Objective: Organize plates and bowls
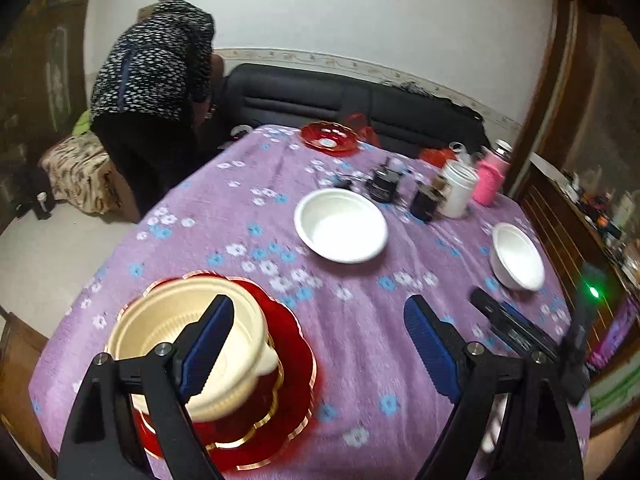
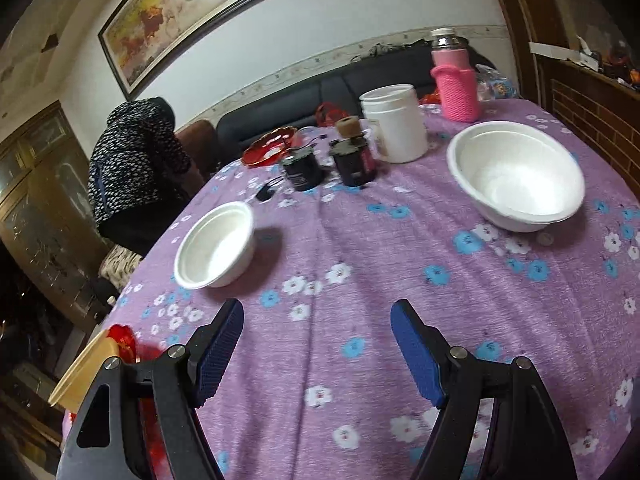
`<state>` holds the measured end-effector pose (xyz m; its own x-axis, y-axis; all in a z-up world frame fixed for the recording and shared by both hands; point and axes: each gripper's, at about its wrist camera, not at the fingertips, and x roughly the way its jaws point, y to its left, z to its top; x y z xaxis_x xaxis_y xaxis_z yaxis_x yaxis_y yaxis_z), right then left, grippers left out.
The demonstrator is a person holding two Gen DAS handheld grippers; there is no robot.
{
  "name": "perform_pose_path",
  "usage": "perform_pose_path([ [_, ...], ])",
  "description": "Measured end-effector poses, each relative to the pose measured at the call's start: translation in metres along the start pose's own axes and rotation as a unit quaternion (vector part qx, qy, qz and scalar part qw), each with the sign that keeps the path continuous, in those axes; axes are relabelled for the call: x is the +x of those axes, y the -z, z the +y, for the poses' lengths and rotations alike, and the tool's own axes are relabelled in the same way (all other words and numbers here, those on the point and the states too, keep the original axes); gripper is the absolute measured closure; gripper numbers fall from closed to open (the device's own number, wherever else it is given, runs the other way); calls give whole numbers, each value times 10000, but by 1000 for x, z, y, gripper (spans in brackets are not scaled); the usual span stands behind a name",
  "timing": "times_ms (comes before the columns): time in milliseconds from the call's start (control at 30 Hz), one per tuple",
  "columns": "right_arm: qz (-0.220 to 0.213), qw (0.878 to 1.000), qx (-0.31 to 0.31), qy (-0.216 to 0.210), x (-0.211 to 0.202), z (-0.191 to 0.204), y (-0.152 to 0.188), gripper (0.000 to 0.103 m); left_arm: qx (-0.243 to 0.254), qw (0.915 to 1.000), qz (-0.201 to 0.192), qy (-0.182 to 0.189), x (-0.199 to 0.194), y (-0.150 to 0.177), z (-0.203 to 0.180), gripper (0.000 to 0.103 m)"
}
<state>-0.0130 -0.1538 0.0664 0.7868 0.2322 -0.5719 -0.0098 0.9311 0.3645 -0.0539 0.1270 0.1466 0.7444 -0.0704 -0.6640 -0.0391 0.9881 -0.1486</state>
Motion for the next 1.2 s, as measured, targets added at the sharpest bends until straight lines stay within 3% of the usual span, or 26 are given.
perform_pose_path([
  [333, 87, 9997, 245, 23, 5, -10, 2, 23, -64, 9984, 545, 144, 35, 7, -4, 17],
  [667, 19, 9994, 219, 283, 8, -16, 1, 23, 136, 9999, 92, -20, 38, -38, -1, 17],
  [767, 77, 9993, 205, 292, 12, -17, 2, 23, 171, 9998, 114, -76, 52, -56, 3, 17],
  [967, 275, 9990, 255, 259, 24, -21, 8, 23, -150, 9976, 641, 231, 80, -76, 21, 17],
  [1200, 208, 9983, 308, 440, 20, -17, 0, 23, -521, 9953, 737, 357, 78, -74, 60, 17],
])
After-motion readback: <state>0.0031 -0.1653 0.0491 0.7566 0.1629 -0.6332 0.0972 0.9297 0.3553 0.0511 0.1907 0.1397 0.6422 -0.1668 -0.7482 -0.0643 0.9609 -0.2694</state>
